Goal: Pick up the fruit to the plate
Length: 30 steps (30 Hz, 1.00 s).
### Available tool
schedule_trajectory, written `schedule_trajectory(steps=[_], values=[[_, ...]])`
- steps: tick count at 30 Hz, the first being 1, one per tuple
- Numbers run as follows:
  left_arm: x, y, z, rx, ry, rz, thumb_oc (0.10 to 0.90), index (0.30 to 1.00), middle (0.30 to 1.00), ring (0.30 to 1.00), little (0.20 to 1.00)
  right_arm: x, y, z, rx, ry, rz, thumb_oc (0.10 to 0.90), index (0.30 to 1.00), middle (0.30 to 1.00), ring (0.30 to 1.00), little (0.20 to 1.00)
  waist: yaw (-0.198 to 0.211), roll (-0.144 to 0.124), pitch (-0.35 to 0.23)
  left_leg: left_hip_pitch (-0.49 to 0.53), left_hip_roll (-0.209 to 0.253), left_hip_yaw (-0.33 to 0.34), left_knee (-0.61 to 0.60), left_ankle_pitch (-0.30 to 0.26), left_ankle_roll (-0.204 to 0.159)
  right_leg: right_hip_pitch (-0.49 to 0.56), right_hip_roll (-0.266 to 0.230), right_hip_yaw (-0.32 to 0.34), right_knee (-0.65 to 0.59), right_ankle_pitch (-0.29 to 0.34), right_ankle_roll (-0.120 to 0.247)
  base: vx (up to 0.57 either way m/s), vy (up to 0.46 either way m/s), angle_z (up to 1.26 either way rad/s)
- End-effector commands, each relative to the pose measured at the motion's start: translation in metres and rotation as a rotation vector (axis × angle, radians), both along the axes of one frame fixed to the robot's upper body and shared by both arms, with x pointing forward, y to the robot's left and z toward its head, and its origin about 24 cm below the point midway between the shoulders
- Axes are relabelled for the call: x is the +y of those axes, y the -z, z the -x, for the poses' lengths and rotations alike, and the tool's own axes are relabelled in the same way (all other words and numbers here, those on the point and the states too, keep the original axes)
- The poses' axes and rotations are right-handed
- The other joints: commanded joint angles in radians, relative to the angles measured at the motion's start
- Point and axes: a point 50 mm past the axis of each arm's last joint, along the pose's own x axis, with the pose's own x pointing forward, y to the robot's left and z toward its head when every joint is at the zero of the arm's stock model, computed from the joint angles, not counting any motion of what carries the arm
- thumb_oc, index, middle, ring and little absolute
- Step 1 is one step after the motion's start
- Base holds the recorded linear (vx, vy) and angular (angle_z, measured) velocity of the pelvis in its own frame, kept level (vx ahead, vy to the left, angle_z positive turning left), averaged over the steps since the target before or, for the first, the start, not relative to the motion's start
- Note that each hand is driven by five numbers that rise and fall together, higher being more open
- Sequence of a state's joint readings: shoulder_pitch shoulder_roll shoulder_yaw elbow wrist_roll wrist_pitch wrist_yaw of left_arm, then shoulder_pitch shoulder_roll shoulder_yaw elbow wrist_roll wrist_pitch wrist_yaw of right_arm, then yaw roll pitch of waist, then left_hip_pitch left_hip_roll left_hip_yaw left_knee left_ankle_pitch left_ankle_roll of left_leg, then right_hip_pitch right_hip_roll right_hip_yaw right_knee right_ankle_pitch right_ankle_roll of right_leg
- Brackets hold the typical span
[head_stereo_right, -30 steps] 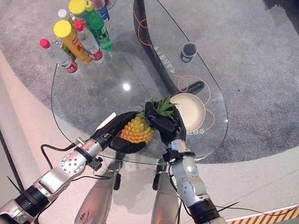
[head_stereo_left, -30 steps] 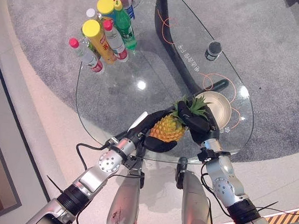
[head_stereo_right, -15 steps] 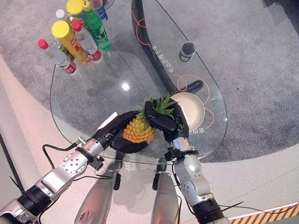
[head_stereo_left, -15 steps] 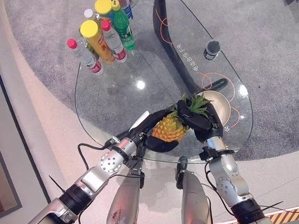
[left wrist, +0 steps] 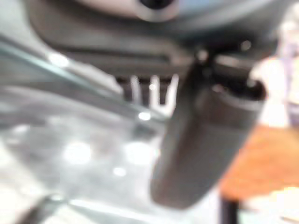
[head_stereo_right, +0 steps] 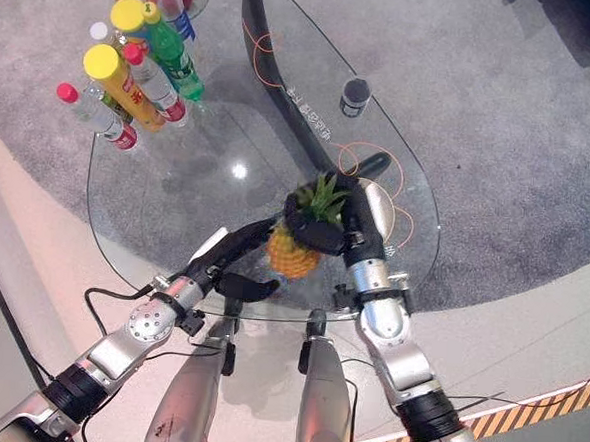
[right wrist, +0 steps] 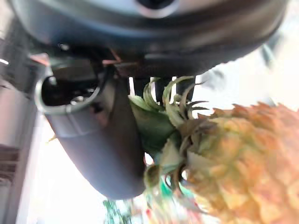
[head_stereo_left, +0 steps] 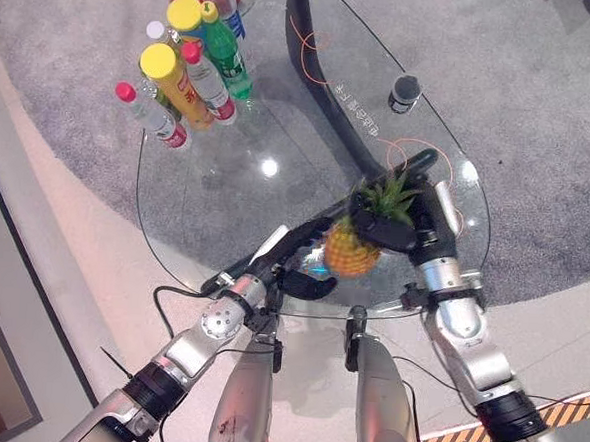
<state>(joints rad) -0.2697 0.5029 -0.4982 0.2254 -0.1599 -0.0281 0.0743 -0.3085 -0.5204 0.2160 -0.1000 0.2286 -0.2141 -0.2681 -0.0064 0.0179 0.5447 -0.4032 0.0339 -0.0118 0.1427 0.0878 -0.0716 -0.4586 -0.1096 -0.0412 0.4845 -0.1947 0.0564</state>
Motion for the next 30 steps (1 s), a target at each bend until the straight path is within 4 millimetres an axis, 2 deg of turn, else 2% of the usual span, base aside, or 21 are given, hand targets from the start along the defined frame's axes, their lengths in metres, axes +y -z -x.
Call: schedule_trajectory(steps=[1, 3, 9, 18, 21, 25, 30], values=[[-0.009, -0.037, -0.003, -0.187, 0.059, 0.037, 0.8, 0.9, 0.9, 0.9, 0.9, 0.019, -0.077, 0.023, -0.414, -0.052, 0.034, 0.1, 0.3, 0.3, 0.3, 0.2, -0.014, -0.051, -0.025, 0.002, -0.039, 0.065, 0.205, -0.114, 0.07, 0.1, 0.0, -0.075, -0.231, 0.216, -0.011, 0.0, -0.004, -0.04], [-0.009, -0.036, -0.003, -0.183, 0.058, 0.033, 0.8, 0.9, 0.9, 0.9, 0.9, 0.017, -0.08, 0.023, -0.442, 0.017, 0.104, 0.1, 0.3, 0.3, 0.3, 0.2, -0.013, -0.05, -0.025, 0.006, -0.036, 0.065, 0.201, -0.113, 0.07, 0.103, -0.001, -0.076, -0.233, 0.216, -0.01, 0.0, 0.0, 0.0], [-0.009, -0.036, -0.003, -0.179, 0.058, 0.03, 0.8, 0.9, 0.9, 0.9, 0.9, 0.014, -0.088, 0.023, -0.468, 0.057, 0.127, 0.1, 0.3, 0.3, 0.3, 0.2, -0.011, -0.049, -0.025, 0.003, -0.034, 0.063, 0.198, -0.112, 0.069, 0.1, 0.002, -0.077, -0.233, 0.213, -0.009, 0.0, 0.0, 0.0], [-0.01, -0.034, -0.003, -0.17, 0.055, 0.028, 0.8, 0.9, 0.9, 0.9, 0.9, 0.016, -0.086, 0.024, -0.449, 0.017, 0.06, 0.1, 0.3, 0.3, 0.3, 0.2, -0.011, -0.048, -0.025, -0.011, -0.035, 0.06, 0.207, -0.114, 0.068, 0.088, 0.003, -0.076, -0.225, 0.211, -0.009, 0.0, 0.0, 0.0], [-0.01, -0.03, -0.004, -0.153, 0.037, 0.026, 0.8, 0.9, 0.9, 0.9, 0.9, 0.017, -0.082, 0.021, -0.452, 0.055, 0.06, 0.1, 0.3, 0.3, 0.3, 0.2, -0.01, -0.047, -0.025, -0.018, -0.037, 0.058, 0.21, -0.114, 0.068, 0.083, 0.003, -0.077, -0.226, 0.212, -0.009, 0.0, 0.0, 0.0], [-0.003, -0.015, -0.006, -0.082, -0.039, 0.017, 0.8, 0.9, 0.9, 0.9, 0.9, 0.009, -0.078, 0.012, -0.479, 0.224, 0.085, 0.1, 0.3, 0.3, 0.3, 0.2, -0.003, -0.041, -0.025, -0.036, -0.04, 0.057, 0.215, -0.115, 0.069, 0.065, -0.002, -0.083, -0.218, 0.213, -0.006, 0.0, 0.0, 0.0], [0.009, 0.006, -0.001, -0.002, -0.105, 0.019, 0.8, 0.9, 0.9, 0.9, 0.9, -0.004, -0.077, 0.007, -0.513, 0.349, 0.074, 0.1, 0.3, 0.3, 0.3, 0.2, 0.005, -0.033, -0.025, -0.064, -0.045, 0.055, 0.226, -0.118, 0.071, 0.037, -0.008, -0.091, -0.208, 0.214, -0.004, 0.0, 0.0, 0.0]])
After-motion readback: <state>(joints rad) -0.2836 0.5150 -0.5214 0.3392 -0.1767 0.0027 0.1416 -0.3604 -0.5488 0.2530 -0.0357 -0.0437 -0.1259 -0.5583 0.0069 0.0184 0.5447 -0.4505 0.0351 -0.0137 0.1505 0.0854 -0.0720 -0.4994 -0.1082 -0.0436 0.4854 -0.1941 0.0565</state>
